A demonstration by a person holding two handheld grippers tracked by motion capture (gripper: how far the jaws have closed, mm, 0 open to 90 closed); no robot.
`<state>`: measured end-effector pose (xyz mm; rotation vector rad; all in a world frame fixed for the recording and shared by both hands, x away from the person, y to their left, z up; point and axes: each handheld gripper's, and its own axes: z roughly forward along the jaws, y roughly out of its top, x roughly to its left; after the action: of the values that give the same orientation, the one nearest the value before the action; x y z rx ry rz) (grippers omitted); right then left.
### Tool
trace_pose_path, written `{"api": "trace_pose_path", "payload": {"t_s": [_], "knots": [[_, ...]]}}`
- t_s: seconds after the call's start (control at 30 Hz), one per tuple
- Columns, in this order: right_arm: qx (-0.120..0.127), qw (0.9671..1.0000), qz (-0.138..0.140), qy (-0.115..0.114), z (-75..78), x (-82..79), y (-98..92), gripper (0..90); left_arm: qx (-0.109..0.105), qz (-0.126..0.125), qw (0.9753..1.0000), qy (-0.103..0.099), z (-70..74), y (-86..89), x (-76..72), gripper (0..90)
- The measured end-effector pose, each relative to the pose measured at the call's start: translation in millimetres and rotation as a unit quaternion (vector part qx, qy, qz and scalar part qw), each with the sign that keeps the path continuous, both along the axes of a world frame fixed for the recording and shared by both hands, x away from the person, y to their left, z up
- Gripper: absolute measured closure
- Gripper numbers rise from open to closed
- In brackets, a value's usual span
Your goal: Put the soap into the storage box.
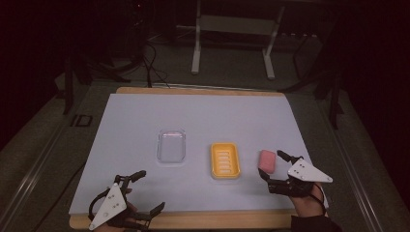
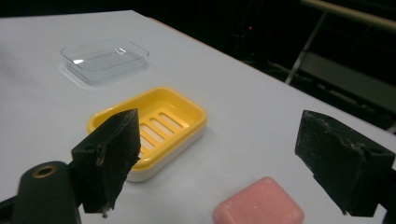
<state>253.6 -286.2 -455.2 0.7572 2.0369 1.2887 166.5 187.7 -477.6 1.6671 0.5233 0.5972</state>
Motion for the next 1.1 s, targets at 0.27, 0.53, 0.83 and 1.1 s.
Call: {"api": "trace_pose_path", "payload": {"t_s": [0.27, 0.53, 0.83, 1.1], "knots": [[-0.022, 0.9979, -0.033, 0.052, 9.0, 6.3, 1.1, 14.2, 0.008, -0.003, 0.9999, 0.01, -2.0, -1.2, 1.1, 0.4], [-0.021, 0.9901, -0.065, 0.123, 12.8, 18.7, -7.3, 18.0, 0.008, 0.0, 0.9999, 0.009, -2.4, -1.6, 0.9, 0.4], [-0.039, 0.9655, -0.119, 0.228, 6.1, 28.5, -17.8, 23.7, 0.017, -0.003, 0.9998, 0.012, -3.2, -3.0, 1.1, 0.4], [-0.061, 0.9363, -0.163, 0.305, 4.3, 33.1, -21.7, 23.7, 0.019, -0.005, 0.9997, 0.017, -4.1, -3.5, 1.9, 0.3]]}}
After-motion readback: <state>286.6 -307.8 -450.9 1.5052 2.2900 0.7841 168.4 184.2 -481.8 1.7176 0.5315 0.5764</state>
